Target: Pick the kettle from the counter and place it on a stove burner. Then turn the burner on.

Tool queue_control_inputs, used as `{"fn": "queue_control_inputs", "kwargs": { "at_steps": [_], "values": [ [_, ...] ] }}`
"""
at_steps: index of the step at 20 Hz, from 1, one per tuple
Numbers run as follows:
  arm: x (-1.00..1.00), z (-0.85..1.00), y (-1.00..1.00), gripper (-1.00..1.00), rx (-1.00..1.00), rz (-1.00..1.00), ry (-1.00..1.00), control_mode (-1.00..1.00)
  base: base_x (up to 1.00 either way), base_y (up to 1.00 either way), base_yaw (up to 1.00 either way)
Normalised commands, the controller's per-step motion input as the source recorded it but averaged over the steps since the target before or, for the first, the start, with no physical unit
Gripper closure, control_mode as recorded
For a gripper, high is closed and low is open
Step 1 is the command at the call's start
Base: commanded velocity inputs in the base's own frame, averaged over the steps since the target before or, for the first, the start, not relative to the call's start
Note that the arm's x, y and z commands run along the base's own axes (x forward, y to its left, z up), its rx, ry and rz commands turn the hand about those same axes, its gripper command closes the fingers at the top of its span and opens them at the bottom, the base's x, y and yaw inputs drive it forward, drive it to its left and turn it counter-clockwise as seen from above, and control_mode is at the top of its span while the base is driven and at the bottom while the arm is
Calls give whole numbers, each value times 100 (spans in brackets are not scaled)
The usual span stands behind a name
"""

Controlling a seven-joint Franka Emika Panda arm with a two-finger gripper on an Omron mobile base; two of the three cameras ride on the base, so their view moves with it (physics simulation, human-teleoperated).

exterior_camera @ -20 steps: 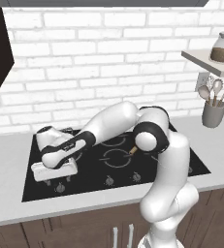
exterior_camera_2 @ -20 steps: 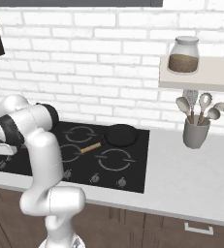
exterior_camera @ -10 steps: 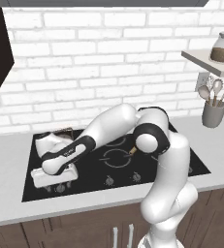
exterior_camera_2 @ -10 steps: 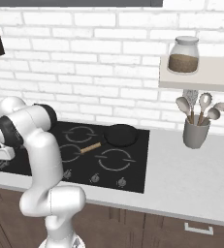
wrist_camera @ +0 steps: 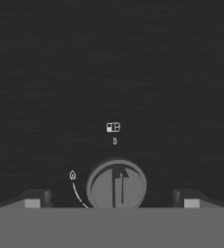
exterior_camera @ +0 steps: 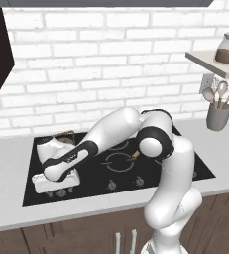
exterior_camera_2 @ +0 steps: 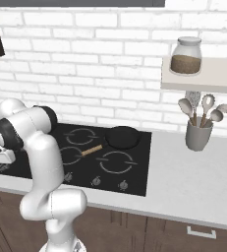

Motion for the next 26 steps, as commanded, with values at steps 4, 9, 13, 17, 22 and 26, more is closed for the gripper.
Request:
{"fn": "queue_control_inputs", "kwargs": {
  "at_steps": [4,9,13,17,22,26],
  "values": [
    [0,-2,-12,-100,0,5,-3,-100,0,0,0],
    [0,0,0,100,0,0,0,-100,0,0,0],
    [0,0,0,100,0,0,0,-100,0,0,0],
    [-4,0,0,100,0,9,-3,-100,0,0,0],
    [-12,0,0,100,0,37,-11,-100,0,0,0],
    [-6,0,0,100,-1,46,-9,-100,0,0,0]
  ]
}}
